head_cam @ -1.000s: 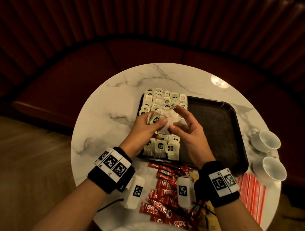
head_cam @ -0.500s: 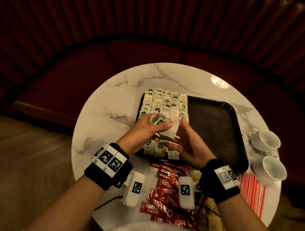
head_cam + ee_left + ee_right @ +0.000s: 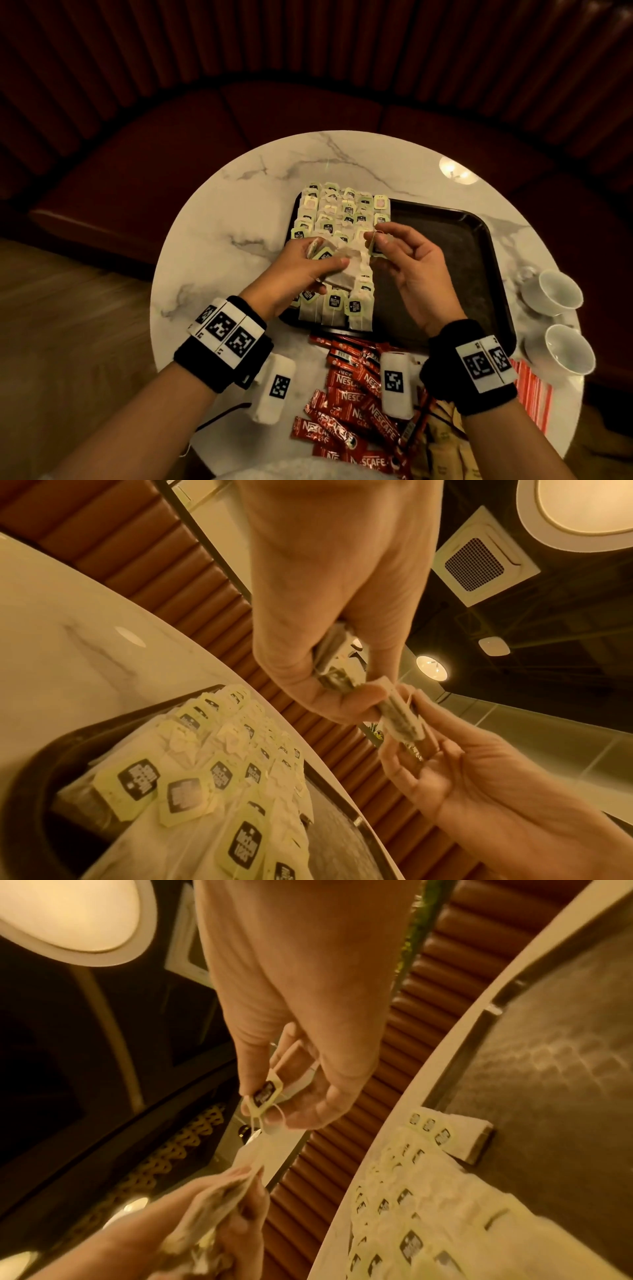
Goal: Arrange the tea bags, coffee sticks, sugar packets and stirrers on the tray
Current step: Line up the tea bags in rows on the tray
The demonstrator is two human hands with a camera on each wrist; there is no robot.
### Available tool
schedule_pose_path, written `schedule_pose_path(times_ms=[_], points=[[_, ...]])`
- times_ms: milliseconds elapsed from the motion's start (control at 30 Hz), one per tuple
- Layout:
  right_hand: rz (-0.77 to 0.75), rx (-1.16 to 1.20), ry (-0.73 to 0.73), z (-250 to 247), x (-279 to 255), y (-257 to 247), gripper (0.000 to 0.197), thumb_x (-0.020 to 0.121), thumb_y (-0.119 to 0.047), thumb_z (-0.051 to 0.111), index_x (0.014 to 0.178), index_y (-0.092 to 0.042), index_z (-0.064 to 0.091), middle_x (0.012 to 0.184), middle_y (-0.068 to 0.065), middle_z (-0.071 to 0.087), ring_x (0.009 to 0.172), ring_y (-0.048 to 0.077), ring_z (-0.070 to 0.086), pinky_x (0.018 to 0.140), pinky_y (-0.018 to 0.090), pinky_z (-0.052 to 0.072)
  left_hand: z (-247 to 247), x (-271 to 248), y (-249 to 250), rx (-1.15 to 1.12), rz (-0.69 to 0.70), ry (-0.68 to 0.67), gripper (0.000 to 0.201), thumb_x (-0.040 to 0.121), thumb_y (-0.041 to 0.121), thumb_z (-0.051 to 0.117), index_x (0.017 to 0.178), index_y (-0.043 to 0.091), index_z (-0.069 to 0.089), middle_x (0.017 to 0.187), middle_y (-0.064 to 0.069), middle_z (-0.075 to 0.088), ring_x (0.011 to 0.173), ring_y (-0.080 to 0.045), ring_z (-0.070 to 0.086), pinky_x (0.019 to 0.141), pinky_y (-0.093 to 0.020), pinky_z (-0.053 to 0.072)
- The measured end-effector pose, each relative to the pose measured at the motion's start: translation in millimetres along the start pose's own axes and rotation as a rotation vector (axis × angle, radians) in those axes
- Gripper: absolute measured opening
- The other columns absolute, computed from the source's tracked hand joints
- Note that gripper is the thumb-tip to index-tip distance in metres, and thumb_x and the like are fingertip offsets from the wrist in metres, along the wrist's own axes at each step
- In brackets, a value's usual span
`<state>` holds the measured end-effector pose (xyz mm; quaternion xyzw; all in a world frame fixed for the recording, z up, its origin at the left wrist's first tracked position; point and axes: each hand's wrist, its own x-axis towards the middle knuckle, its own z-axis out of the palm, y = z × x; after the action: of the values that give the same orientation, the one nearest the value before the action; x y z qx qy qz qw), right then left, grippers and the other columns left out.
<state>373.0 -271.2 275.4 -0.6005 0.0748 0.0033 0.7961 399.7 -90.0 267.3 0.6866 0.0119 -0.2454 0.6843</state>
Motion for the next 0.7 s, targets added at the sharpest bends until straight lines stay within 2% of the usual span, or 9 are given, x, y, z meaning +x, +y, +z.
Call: schedule_pose_path(times_ms=[167, 267, 367, 467, 600, 700], points=[[-0.193, -0.216, -0.057, 3.5, -14.5, 1.5, 0.02, 0.08, -0.014, 0.068, 0.099, -0.011, 0.074, 0.107, 0.003, 0.074, 0.109, 0.012, 0.066, 0.089, 0.021, 0.052, 4.3, -0.6, 3.2, -0.207, -0.016, 0.028, 0.008, 0.091, 0.01, 0.065, 0.099, 0.01, 0.066, 0.092, -0.006, 0.073, 0.078, -0.016, 0.071, 0.058, -0.022, 0.055], [-0.266, -0.306, -0.091, 2.1, -19.4, 8.8, 0.021, 0.077, -0.013, 0.071, 0.097, -0.013, 0.075, 0.117, 0.005, 0.065, 0.111, 0.01, 0.063, 0.088, 0.02, 0.052, 6.9, -0.8, 5.4, -0.3, 0.008, 0.031, 0.017, 0.091, 0.009, 0.063, 0.107, 0.004, 0.066, 0.095, -0.008, 0.074, 0.081, -0.017, 0.072, 0.064, -0.024, 0.058], [-0.273, -0.388, -0.141, 0.5, -22.6, 14.6, 0.019, 0.075, -0.016, 0.075, 0.094, -0.018, 0.077, 0.121, 0.0, 0.061, 0.108, 0.013, 0.062, 0.091, 0.028, 0.054, 9.4, -1.6, 8.2, -0.338, 0.041, 0.019, 0.021, 0.093, 0.012, 0.061, 0.112, 0.006, 0.066, 0.1, -0.008, 0.074, 0.086, -0.016, 0.072, 0.065, -0.024, 0.057], [-0.256, -0.377, -0.142, -0.3, -26.1, 15.0, 0.019, 0.073, -0.02, 0.078, 0.092, -0.02, 0.078, 0.118, -0.002, 0.064, 0.114, 0.016, 0.061, 0.095, 0.033, 0.053, 10.8, -3.6, 10.5, -0.355, 0.07, 0.006, 0.013, 0.095, 0.012, 0.058, 0.102, 0.011, 0.068, 0.089, -0.004, 0.075, 0.081, -0.014, 0.072, 0.065, -0.024, 0.056], [-0.285, -0.282, -0.029, 3.7, -27.6, 6.6, 0.017, 0.081, -0.015, 0.07, 0.096, -0.009, 0.073, 0.108, 0.01, 0.068, 0.1, 0.014, 0.067, 0.083, 0.023, 0.054, 10.7, -3.3, 11.7, -0.359, 0.098, -0.012, 0.02, 0.094, 0.013, 0.059, 0.112, 0.006, 0.065, 0.097, -0.008, 0.074, 0.086, -0.017, 0.071, 0.069, -0.027, 0.058], [-0.204, -0.194, 0.042, 9.7, -24.6, -1.7, 0.024, 0.084, -0.022, 0.066, 0.105, -0.011, 0.067, 0.097, 0.001, 0.075, 0.089, 0.013, 0.071, 0.077, 0.021, 0.055, 13.0, -3.9, 12.5, -0.343, 0.118, -0.003, 0.025, 0.094, 0.011, 0.059, 0.118, 0.002, 0.063, 0.104, -0.012, 0.072, 0.088, -0.019, 0.071, 0.067, -0.026, 0.057]])
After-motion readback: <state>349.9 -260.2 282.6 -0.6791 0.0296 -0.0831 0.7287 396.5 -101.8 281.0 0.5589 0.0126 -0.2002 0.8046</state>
